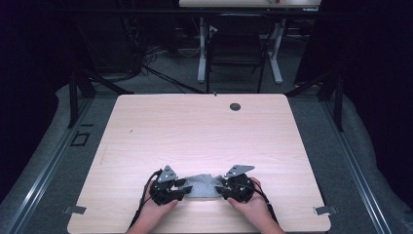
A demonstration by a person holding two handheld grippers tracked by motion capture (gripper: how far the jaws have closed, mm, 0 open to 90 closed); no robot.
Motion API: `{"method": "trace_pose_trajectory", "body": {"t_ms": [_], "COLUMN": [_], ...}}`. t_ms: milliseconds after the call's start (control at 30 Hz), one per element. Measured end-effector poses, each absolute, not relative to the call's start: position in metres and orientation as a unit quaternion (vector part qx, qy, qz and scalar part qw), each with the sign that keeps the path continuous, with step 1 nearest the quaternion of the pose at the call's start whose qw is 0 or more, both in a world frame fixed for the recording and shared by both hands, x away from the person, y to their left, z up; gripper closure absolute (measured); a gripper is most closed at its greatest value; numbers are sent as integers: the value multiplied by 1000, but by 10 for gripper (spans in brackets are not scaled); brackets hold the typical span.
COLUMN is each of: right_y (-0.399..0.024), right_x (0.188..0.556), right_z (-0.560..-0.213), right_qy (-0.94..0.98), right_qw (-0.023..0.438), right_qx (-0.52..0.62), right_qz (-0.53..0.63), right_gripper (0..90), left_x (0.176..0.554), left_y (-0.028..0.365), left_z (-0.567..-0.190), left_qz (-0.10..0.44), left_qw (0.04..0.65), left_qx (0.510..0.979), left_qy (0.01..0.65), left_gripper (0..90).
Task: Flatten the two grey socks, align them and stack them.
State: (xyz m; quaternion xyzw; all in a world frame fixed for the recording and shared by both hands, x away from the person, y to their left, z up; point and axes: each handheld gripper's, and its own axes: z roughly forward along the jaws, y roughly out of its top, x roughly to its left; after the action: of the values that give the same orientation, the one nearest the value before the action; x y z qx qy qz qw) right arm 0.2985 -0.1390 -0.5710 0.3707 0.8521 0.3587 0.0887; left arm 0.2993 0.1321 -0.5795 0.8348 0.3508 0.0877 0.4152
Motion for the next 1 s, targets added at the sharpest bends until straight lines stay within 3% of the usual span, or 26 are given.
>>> {"method": "trace_pose_trajectory", "body": {"t_ms": [433, 1000], "right_y": [-138, -154], "right_x": [298, 284], "right_z": [-569, -535], "right_qy": [845, 834], "right_qw": [93, 120], "right_qx": [373, 368], "right_qz": [370, 393], "right_gripper": [595, 525], "left_x": [298, 288], "left_y": [133, 159], "left_z": [-577, -541], "left_qz": [89, 111], "left_qw": [418, 454], "left_qx": [831, 804], "left_qy": [355, 368], "left_gripper": [532, 466]}}
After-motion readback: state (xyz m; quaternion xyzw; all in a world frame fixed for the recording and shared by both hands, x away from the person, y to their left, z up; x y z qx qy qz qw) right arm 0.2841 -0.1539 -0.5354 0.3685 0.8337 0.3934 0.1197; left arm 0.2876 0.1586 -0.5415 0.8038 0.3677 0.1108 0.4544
